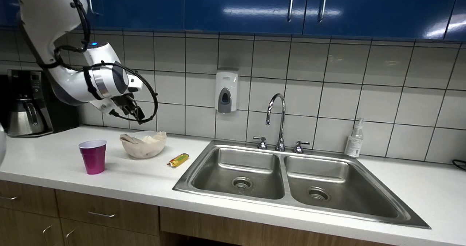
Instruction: Put the towel in the bowl
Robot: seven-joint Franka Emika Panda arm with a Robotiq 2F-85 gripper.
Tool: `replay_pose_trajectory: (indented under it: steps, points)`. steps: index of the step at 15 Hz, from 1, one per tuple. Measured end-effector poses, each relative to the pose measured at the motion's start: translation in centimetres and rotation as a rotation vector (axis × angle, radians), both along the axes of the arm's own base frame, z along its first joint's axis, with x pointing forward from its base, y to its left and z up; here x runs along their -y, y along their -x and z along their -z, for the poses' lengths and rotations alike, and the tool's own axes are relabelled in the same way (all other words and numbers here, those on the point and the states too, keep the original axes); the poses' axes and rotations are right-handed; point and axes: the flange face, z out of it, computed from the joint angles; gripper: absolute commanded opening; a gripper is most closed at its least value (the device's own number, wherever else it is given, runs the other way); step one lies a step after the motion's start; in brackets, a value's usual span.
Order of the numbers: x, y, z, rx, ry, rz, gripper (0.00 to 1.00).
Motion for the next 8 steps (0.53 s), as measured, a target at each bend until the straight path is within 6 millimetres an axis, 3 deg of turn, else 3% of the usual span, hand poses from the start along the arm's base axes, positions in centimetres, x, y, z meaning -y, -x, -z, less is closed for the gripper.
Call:
replay_pose_trajectory:
  steps: [4,8]
  points:
    - [0.4,2.9,-2.0,0.015,-0.025,-0.017,1.00]
    - [-0.9,6.8,-3.7,0.022,-0.040,-0.087,1.00]
